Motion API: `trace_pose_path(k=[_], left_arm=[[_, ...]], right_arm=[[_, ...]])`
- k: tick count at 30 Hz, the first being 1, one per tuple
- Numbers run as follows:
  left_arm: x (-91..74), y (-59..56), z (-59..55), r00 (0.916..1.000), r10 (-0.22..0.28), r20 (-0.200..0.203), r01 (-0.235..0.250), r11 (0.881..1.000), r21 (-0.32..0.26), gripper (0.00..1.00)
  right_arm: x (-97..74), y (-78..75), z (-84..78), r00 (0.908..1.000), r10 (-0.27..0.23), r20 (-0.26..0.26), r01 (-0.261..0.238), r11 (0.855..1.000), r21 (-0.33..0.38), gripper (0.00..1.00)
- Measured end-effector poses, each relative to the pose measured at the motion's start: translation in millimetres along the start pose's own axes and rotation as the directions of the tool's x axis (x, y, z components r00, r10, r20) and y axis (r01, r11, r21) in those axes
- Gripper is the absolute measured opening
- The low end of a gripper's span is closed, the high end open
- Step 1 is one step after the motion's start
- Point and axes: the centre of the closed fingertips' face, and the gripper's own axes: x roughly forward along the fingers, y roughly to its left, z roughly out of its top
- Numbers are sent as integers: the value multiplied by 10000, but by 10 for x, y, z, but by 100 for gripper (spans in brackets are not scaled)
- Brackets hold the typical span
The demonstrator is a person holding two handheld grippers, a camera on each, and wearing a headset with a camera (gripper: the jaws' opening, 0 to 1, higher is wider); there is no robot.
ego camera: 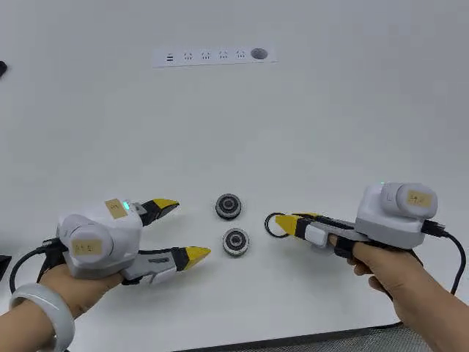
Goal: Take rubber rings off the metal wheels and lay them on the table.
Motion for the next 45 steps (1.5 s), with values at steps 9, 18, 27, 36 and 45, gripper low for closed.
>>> trace_pose_path(k=[9, 18, 27, 36, 45], left_arm=[[77, 34, 104, 10000, 9, 75, -10, 9999, 134, 48], [174, 38, 175, 9999, -82, 96, 79, 9996, 276, 43], [264, 37, 228, 9998, -216, 50, 214, 9989, 427, 40], [379, 14, 280, 9994, -358, -23, 358, 9980, 521, 35], [474, 16, 303, 9989, -438, -189, 450, 9967, 671, 32]], right_arm=[[112, 146, -6, 9992, 373, -169, -373, 9993, 12, 23], [216, 269, -5, 9968, 709, -356, -713, 9974, -83, 22], [305, 339, 14, 9948, 913, -451, -918, 9957, -83, 22], [362, 362, 10, 9933, 1013, -558, -1020, 9948, -87, 22], [396, 368, 30, 9927, 1075, -540, -1078, 9942, -24, 22]])
